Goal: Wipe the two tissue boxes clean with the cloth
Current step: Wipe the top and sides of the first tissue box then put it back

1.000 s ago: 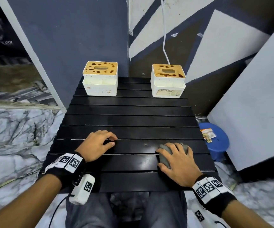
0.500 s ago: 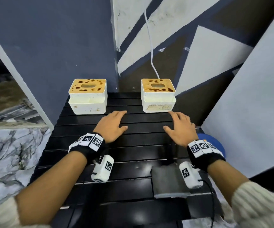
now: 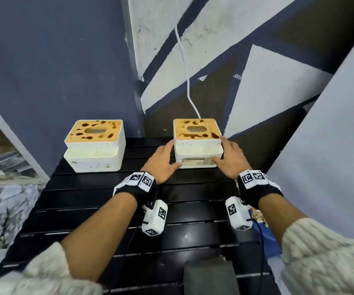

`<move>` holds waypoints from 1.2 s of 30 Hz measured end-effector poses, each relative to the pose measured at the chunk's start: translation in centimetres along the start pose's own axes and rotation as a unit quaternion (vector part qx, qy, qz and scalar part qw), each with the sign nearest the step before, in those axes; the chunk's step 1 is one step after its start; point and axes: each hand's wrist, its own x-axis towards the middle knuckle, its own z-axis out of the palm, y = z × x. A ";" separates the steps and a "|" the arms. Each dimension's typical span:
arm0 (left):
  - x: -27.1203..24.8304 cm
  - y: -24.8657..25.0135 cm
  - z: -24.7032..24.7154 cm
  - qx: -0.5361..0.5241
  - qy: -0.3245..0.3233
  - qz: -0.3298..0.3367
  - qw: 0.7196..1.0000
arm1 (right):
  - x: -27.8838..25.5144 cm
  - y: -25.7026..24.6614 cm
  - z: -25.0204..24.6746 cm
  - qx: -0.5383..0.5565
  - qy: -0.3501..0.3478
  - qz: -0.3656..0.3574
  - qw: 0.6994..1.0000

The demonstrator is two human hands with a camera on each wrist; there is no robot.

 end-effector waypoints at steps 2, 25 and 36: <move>1.0 0.2 0.4 -0.002 -0.003 0.003 1.000 | 0.8 0.1 0.0 0.013 -0.006 -0.002 1.000; 0.6 -1.0 1.7 -0.105 0.059 -0.024 0.992 | -1.4 -0.1 1.5 0.181 -0.003 0.006 0.983; -7.6 -3.5 0.0 -0.135 0.069 -0.033 0.988 | -7.0 -2.6 4.2 0.134 -0.014 -0.045 0.990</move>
